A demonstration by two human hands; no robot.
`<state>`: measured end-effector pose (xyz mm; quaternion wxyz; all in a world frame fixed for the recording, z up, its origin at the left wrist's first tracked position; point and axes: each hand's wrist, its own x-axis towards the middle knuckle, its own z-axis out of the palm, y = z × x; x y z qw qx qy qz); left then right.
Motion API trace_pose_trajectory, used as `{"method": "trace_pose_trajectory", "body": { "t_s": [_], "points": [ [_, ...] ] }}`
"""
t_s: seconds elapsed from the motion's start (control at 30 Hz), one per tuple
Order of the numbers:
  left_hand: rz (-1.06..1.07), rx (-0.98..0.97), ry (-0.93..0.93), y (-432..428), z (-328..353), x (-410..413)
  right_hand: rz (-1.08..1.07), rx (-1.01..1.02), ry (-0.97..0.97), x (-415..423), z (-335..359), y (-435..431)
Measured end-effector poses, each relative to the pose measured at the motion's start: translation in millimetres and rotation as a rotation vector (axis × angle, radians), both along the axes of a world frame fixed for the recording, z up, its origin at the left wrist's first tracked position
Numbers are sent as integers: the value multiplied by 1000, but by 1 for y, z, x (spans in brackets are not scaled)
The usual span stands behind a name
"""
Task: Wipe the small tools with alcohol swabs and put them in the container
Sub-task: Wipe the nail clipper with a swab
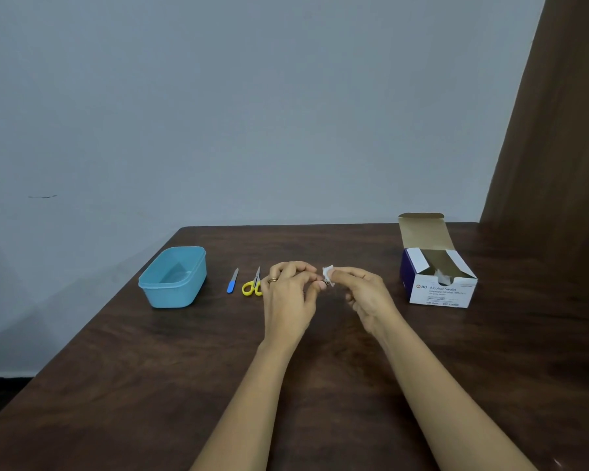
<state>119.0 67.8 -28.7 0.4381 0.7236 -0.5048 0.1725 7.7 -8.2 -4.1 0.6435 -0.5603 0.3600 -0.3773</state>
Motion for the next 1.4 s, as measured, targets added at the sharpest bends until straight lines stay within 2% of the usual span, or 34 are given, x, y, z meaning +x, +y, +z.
{"method": "trace_pose_trajectory", "body": {
  "t_s": [0.13,0.23,0.37,0.43,0.5,0.63,0.73,0.87,0.93,1.03,1.1,1.27,1.33,1.4],
  "points": [
    [-3,15,91,-1,1,2,125,122,-58,0,0,-2],
    [-66,3,201,-2,2,-1,77,160,-91,0,0,-4],
    [-133,-15,378,-4,4,-2,135,263,-302,-2,-1,-7],
    [-188,-46,500,-4,4,-1,189,182,-236,-1,-1,-4],
    [-257,-58,625,-1,4,-2,152,123,-185,1,-3,-2],
    [-360,-45,833,0,3,-5,89,123,-246,1,-6,-6],
    [-370,-33,939,4,7,-8,95,39,-169,3,-9,-4],
    [-373,-13,1055,10,14,-8,-101,30,-119,5,-16,-8],
    [-371,-39,1123,14,18,-6,-132,64,-149,5,-19,-9],
    [-346,-131,1230,25,32,0,-172,-19,-129,10,-26,-7],
    [-314,-204,1227,32,44,14,-227,-80,-86,17,-30,-4],
    [-202,-340,1021,57,82,73,-282,-192,69,46,-31,4],
    [-51,-290,902,70,92,103,-307,-202,105,58,-32,6],
    [165,-160,729,79,96,136,-343,-220,143,68,-34,7]
  ]
}}
